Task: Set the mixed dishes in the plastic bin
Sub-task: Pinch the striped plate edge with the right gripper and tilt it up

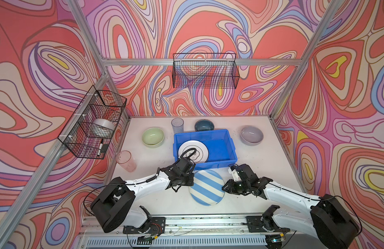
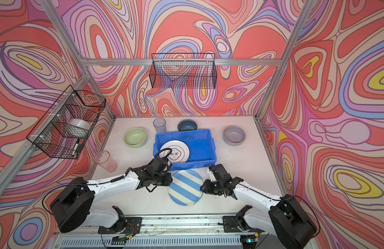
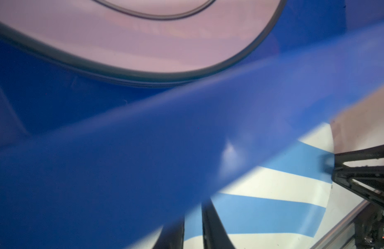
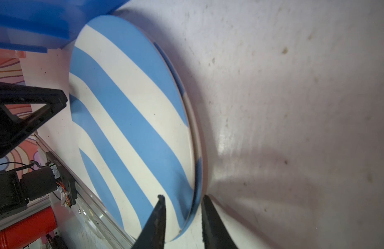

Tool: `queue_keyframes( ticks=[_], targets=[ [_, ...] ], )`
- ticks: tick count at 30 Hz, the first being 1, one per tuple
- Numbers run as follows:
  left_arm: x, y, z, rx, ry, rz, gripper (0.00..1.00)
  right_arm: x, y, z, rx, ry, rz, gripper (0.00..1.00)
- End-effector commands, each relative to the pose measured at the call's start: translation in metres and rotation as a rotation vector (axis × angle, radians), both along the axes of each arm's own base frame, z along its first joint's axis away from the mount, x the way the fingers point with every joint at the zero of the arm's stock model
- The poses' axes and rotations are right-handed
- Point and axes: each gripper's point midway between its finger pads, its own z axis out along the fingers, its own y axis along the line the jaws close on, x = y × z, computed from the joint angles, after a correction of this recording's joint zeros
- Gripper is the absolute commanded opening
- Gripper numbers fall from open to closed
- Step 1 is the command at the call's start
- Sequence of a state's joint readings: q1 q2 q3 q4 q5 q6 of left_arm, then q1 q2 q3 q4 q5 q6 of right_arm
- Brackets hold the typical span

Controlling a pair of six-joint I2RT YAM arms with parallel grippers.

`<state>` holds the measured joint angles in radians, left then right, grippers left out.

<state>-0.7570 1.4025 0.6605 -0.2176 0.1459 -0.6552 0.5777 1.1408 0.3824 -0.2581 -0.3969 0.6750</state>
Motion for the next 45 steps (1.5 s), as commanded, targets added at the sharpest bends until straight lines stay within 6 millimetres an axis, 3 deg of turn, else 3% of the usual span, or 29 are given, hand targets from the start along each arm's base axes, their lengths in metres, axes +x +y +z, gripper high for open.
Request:
queue_keyframes(
  ticks=[1, 11, 32, 45],
  targets=[
    [-0.027, 0.026, -0.023, 0.126, 0.115, 0.015, 0.25, 0.002, 0.001, 0.003, -0.001, -0.011, -0.001, 0.3],
    [-0.032, 0.035, -0.037, 0.197, 0.148, 0.017, 0.22, 0.004, 0.001, 0.005, -0.003, -0.017, -0.003, 0.3],
    [-0.036, 0.028, -0.049, 0.204, 0.18, -0.004, 0.16, 0.009, 0.007, 0.019, 0.021, -0.044, 0.008, 0.27],
    [-0.037, 0.026, -0.052, 0.201, 0.188, -0.003, 0.16, 0.008, 0.006, 0.009, 0.018, -0.023, -0.007, 0.26]
  ],
)
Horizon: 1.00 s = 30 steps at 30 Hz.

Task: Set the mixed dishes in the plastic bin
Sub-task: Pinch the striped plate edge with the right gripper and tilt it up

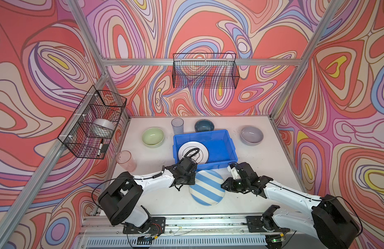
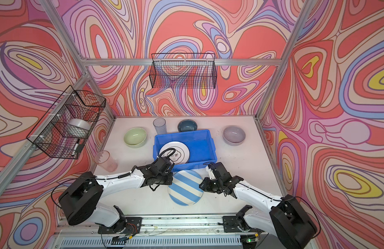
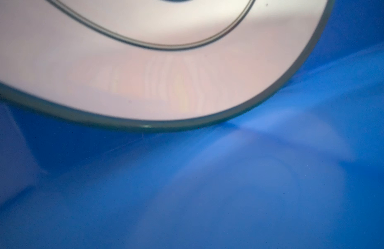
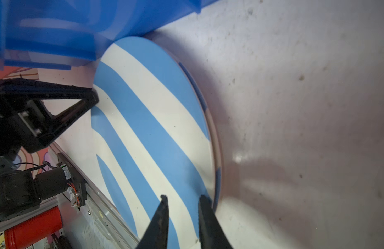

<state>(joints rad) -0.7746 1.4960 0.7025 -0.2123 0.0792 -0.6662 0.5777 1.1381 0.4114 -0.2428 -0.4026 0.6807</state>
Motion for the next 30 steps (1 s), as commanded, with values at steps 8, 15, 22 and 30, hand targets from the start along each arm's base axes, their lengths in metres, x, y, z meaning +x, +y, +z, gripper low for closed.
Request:
queue_keyframes(
  ticks=[8, 15, 22, 30],
  targets=[
    [-0.049, 0.028, -0.037, 0.131, 0.194, -0.017, 0.16, -0.003, -0.016, 0.005, -0.068, -0.014, -0.043, 0.26],
    [-0.047, 0.027, -0.035, 0.129, 0.188, -0.02, 0.16, -0.003, -0.025, 0.013, -0.097, -0.037, -0.07, 0.3],
    [-0.047, 0.026, -0.035, 0.132, 0.191, -0.023, 0.16, -0.005, -0.019, 0.003, -0.07, -0.009, -0.065, 0.28],
    [-0.046, 0.027, -0.035, 0.135, 0.19, -0.024, 0.16, 0.0, -0.008, 0.001, -0.018, -0.005, -0.056, 0.28]
  ],
)
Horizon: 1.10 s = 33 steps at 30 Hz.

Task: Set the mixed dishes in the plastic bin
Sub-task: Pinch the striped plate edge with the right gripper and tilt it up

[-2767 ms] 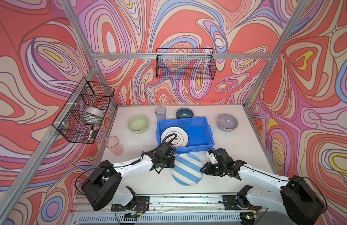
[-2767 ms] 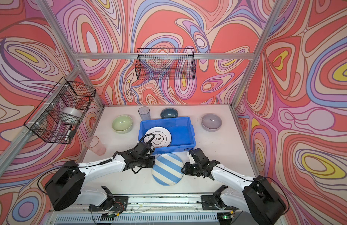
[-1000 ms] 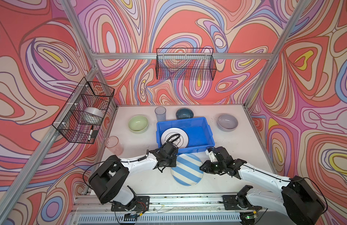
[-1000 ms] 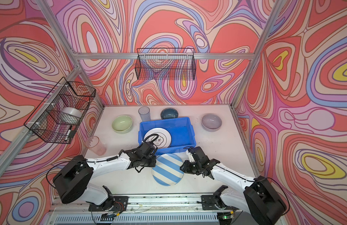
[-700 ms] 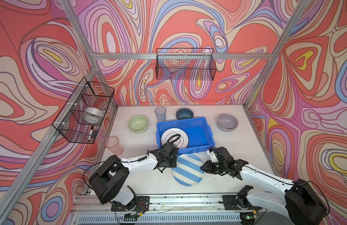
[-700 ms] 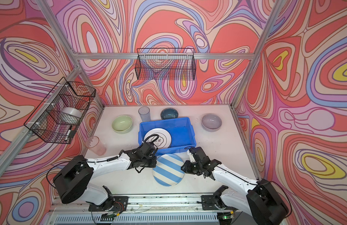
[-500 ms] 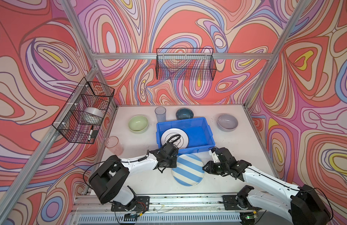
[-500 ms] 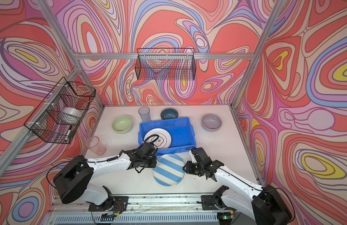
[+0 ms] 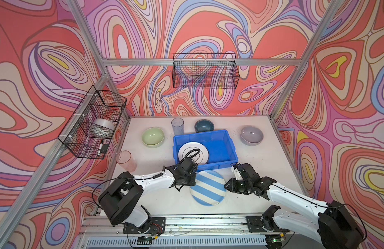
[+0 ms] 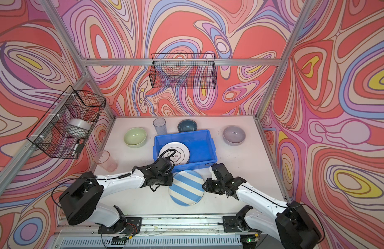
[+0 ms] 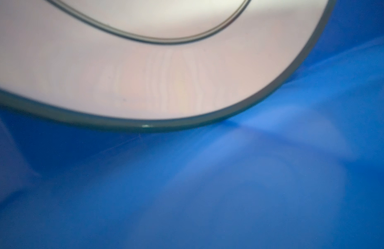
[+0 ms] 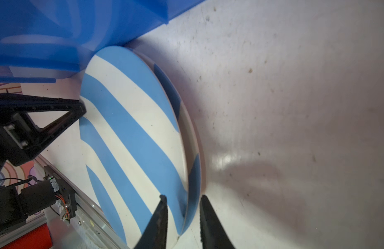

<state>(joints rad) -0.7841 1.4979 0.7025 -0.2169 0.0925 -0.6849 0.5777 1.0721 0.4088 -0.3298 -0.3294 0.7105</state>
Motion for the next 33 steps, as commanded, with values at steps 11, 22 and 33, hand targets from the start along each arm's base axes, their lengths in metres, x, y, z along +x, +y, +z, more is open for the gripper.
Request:
queue_keyframes(
  ticks=[11, 22, 33],
  targets=[
    [-0.038, 0.026, -0.03, 0.14, 0.163, -0.033, 0.16, 0.006, 0.027, 0.002, 0.153, -0.005, 0.024, 0.22],
    [-0.032, 0.022, -0.015, 0.133, 0.136, -0.042, 0.2, 0.004, 0.024, 0.004, 0.153, -0.005, 0.016, 0.07],
    [-0.019, 0.026, 0.023, 0.161, 0.046, -0.058, 0.34, 0.0, 0.021, 0.007, 0.129, -0.002, 0.025, 0.0]
  ],
)
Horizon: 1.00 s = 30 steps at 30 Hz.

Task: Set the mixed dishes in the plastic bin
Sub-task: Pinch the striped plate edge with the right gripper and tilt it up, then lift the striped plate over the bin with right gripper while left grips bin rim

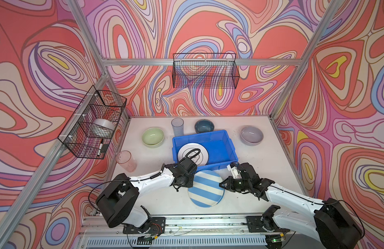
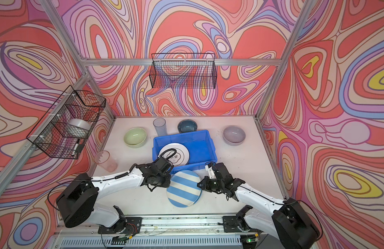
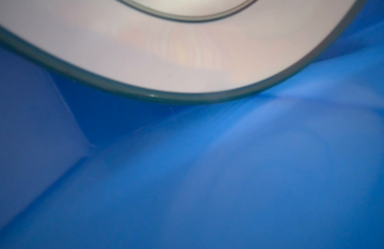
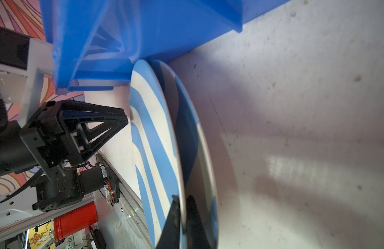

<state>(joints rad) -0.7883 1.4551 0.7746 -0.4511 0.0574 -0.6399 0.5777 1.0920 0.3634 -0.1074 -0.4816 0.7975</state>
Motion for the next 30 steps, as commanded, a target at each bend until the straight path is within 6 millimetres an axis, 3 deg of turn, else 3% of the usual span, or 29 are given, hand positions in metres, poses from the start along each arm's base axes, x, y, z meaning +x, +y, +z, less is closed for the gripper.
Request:
queue_keyframes(
  ticks=[1, 10, 18, 30],
  targets=[
    [-0.004, 0.005, 0.013, 0.041, -0.008, -0.03, 0.35, -0.003, -0.01, -0.01, -0.081, 0.007, -0.002, 0.0],
    [0.004, 0.006, 0.034, 0.044, -0.059, -0.038, 0.44, -0.004, -0.012, -0.002, -0.096, 0.0, 0.01, 0.0],
    [0.001, 0.014, 0.063, 0.027, -0.096, -0.043, 0.45, -0.01, -0.017, 0.0, -0.109, 0.003, 0.013, 0.0],
    [0.0, 0.058, 0.083, -0.05, -0.124, 0.085, 0.48, -0.012, -0.011, 0.022, -0.066, -0.024, 0.047, 0.0]
  ],
)
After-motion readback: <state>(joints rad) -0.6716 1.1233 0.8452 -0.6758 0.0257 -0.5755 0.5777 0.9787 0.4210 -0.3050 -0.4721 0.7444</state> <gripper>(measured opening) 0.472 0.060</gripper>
